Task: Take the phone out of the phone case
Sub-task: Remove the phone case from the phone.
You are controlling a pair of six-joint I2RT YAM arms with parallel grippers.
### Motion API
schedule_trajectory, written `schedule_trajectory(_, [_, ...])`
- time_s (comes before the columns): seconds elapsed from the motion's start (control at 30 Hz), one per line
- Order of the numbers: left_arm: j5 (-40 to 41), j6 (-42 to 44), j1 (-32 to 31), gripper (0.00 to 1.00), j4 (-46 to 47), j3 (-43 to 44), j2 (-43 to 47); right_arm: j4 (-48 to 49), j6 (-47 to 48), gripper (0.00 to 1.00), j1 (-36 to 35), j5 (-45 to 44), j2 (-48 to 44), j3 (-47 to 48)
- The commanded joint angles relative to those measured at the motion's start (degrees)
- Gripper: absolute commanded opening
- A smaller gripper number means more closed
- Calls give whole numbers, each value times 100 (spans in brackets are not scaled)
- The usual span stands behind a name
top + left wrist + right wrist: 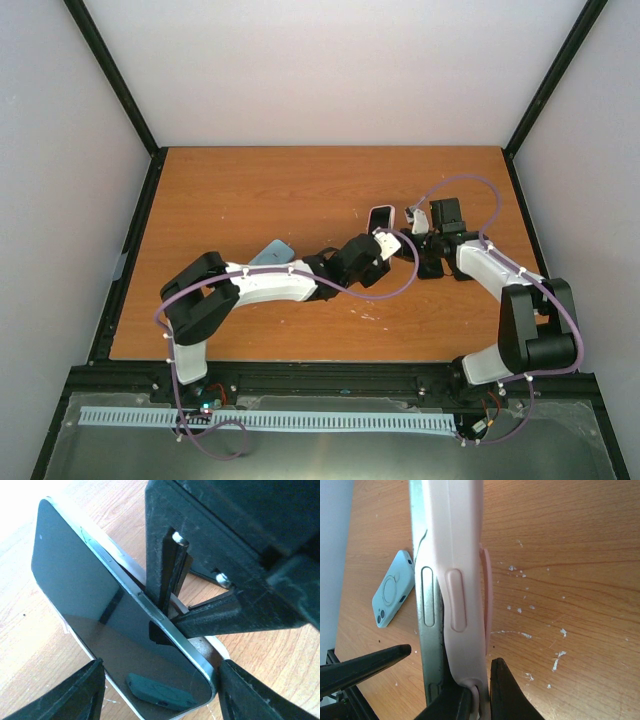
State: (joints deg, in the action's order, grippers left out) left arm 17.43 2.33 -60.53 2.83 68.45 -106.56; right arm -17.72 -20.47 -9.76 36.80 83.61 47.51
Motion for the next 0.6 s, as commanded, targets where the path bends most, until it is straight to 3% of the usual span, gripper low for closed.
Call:
schedule_trajectory(0.0, [570,338,-79,61,-81,171,-42,259,-57,3,35,159,-78,20])
schedule_trajectory(0.27, [1294,752,-126,62,258,-99,-84,347,-190,3,49,496,-50,9])
schedule_trajectory(0.57, [2256,1889,-254,61,1801,-559,-260,537,-426,3,53,900,-152,-83])
